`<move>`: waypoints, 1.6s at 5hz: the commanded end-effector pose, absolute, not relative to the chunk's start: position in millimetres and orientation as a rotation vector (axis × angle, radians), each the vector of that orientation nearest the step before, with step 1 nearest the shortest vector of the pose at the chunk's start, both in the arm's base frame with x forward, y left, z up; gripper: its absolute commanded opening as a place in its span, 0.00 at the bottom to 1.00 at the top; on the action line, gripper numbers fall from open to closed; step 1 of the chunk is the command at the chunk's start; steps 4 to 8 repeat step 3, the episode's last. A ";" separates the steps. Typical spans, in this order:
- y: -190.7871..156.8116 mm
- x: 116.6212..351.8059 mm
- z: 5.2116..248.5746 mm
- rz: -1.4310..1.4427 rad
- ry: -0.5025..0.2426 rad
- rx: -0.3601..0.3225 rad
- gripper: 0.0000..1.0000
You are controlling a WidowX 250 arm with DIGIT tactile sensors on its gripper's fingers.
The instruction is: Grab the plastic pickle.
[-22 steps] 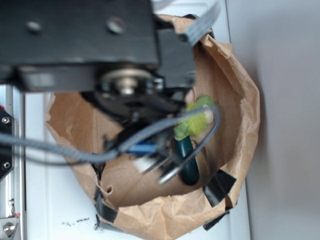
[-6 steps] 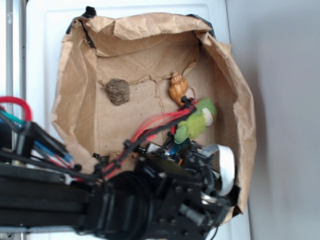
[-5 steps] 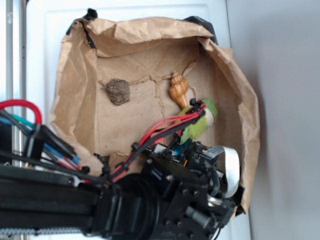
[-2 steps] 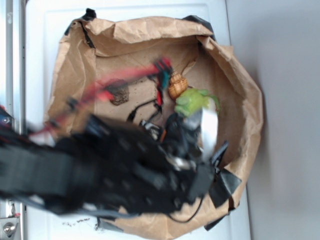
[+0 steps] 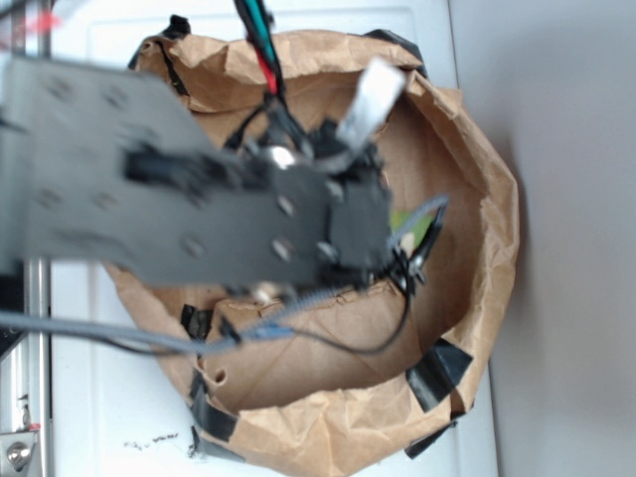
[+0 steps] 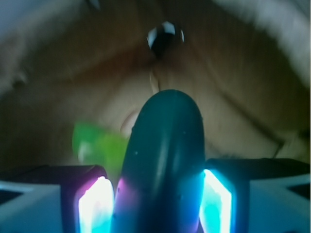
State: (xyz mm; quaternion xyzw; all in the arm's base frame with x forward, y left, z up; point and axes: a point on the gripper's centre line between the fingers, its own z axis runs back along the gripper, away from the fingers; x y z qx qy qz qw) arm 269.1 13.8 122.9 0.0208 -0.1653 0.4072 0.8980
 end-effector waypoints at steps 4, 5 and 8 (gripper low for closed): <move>26.4 245.3 145.9 0.781 -0.492 0.177 0.00; 26.4 245.3 145.9 0.781 -0.492 0.177 0.00; 26.4 245.3 145.9 0.781 -0.492 0.177 0.00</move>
